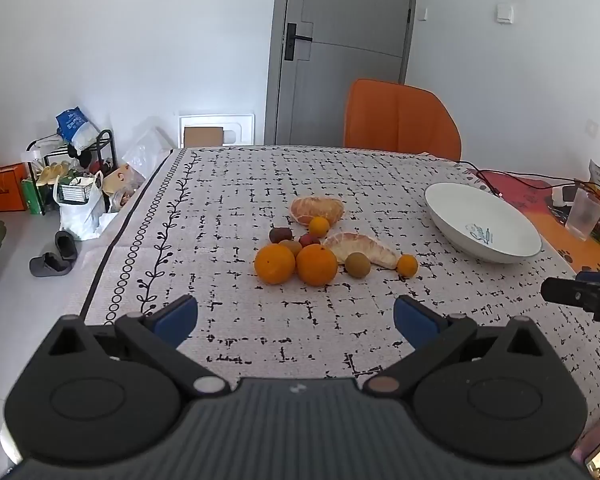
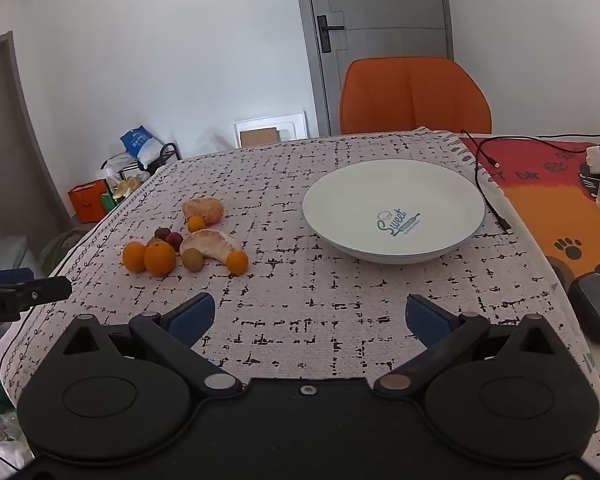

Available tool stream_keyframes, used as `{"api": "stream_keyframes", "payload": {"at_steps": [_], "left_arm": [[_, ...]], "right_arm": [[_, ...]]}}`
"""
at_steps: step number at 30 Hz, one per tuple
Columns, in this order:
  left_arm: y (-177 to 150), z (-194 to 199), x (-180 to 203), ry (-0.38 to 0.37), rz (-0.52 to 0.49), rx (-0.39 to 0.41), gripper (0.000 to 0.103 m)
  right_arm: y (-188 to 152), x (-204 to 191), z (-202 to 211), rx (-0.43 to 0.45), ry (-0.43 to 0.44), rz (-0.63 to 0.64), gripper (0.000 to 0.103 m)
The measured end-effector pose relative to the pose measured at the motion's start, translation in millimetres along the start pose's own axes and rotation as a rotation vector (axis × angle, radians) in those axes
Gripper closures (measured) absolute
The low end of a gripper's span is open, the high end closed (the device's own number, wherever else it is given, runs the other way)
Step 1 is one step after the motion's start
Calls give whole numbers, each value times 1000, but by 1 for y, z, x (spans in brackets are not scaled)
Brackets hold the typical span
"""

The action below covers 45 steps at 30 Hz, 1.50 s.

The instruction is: Organize fruits

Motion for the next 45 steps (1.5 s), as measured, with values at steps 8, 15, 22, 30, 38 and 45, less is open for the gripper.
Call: {"api": "stream_keyframes", "payload": {"at_steps": [8,15,22,30,38,45], "left_arm": [[-1,1,0,-1,0,4,0],[-1,1,-1,-2,0,3,0],[-1,1,-1,-1,2,3,0],[-1,1,-1,1,0,3,0],[1,2,-1,-4,-2,6,0],[1,2,-2,-3,3,6,0]], "right_arm": [[-2,-3,0,-1,8,10,0],[-2,-5,0,-7,9,16,0],[-4,-6,0,-10,7,22,0],[-4,-6,-1,-13,6,23,0],[-6,-7,-3,-25,4,21,0],[-5,-9,-4,-22,7,28,0]]}}
Point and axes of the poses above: each gripper's, at about its wrist camera, not at the fingertips, and z roughly against the way its jaws point, x to its right, y to its top, the point moved 6 cm from there along -z, roughly the way its jaws point, and after that the axes turned 4 degrees about -y, right-handed, at the moved point
